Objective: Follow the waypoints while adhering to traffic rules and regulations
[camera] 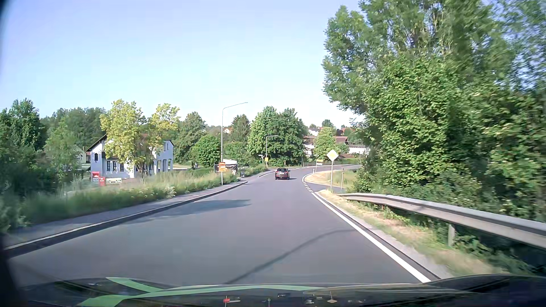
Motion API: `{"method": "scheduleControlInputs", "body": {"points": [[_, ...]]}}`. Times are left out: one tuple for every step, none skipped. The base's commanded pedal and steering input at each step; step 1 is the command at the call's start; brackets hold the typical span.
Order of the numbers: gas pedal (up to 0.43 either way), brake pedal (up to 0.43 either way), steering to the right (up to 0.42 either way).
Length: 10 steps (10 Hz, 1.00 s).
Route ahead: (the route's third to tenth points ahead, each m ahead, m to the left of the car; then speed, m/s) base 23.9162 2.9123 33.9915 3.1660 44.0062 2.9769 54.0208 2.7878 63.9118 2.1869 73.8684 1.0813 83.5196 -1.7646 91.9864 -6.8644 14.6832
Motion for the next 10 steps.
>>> {"method": "scheduleControlInputs", "body": {"points": [[0.000,0.000,-0.008],[0.000,0.000,-0.009],[0.000,0.012,-0.008],[0.000,0.012,-0.009],[0.000,0.012,-0.008],[0.000,0.012,-0.008],[0.000,0.012,-0.007],[0.000,0.018,-0.006],[0.000,0.043,-0.006],[0.000,0.067,-0.005]]}}
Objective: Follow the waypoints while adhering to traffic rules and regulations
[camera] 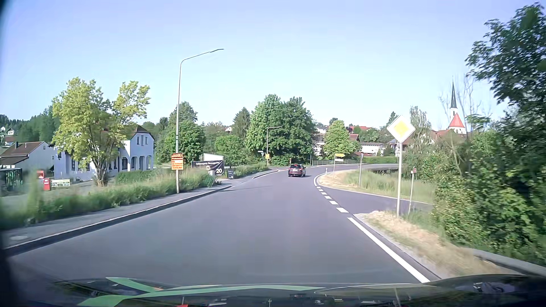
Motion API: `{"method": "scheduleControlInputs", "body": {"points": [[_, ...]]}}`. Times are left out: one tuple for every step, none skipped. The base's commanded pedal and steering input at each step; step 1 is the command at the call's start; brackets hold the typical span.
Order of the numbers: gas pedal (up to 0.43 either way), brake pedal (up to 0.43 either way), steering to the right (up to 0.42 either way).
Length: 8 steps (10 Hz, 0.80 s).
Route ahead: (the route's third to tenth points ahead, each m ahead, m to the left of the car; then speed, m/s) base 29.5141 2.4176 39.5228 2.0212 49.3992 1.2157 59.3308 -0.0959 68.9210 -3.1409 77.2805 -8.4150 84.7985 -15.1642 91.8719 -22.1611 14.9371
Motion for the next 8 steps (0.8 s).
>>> {"method": "scheduleControlInputs", "body": {"points": [[0.000,0.085,-0.004],[0.000,0.104,-0.004],[0.000,0.110,-0.004],[0.000,0.128,-0.004],[0.000,0.152,-0.004],[0.000,0.171,-0.004],[0.000,0.201,-0.004],[0.000,0.220,-0.004]]}}
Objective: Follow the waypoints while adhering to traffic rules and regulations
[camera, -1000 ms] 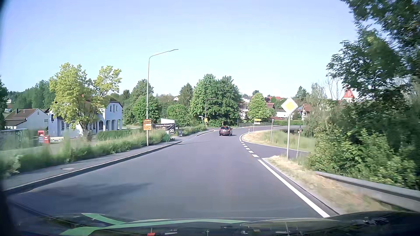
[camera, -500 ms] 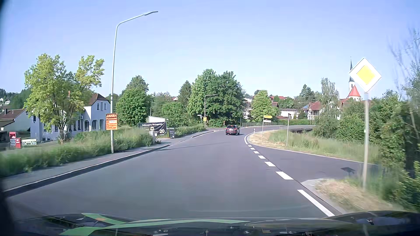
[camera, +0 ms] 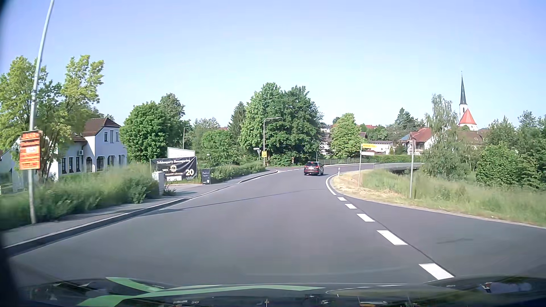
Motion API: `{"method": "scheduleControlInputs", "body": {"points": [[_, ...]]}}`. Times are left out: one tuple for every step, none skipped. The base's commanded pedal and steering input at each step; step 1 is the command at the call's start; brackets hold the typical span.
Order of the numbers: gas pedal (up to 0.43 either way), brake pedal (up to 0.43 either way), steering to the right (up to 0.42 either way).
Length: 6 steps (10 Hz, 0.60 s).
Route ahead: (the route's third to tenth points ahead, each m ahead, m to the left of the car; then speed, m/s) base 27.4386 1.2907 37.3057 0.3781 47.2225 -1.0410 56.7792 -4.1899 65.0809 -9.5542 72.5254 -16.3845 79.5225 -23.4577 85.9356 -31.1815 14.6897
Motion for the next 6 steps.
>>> {"method": "scheduleControlInputs", "body": {"points": [[0.000,0.232,-0.004],[0.000,0.238,-0.003],[0.000,0.238,-0.002],[0.000,0.238,-0.001],[0.000,0.244,-0.001],[0.000,0.244,0.001]]}}
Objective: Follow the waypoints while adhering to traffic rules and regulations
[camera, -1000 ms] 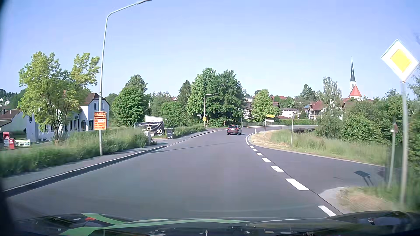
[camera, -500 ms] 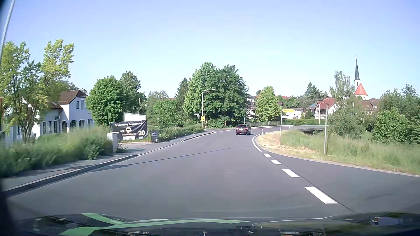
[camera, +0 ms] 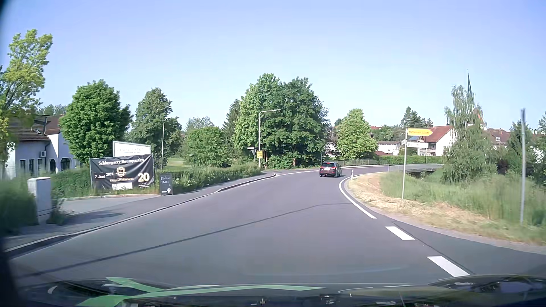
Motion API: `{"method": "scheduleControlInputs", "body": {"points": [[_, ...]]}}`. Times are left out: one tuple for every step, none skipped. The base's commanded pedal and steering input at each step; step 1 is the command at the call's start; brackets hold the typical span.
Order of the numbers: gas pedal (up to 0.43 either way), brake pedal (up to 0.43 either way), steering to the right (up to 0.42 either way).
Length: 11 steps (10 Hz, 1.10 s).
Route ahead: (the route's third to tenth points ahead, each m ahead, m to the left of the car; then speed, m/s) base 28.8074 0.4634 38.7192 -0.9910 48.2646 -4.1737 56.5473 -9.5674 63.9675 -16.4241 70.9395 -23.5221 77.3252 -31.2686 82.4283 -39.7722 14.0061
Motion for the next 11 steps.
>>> {"method": "scheduleControlInputs", "body": {"points": [[0.000,0.238,0.004],[0.000,0.244,0.008],[0.000,0.244,0.010],[0.000,0.220,0.011],[0.000,0.220,0.013],[0.000,0.207,0.019],[0.000,0.213,0.024],[0.000,0.220,0.026],[0.000,0.232,0.026],[0.000,0.238,0.027],[0.000,0.244,0.028]]}}
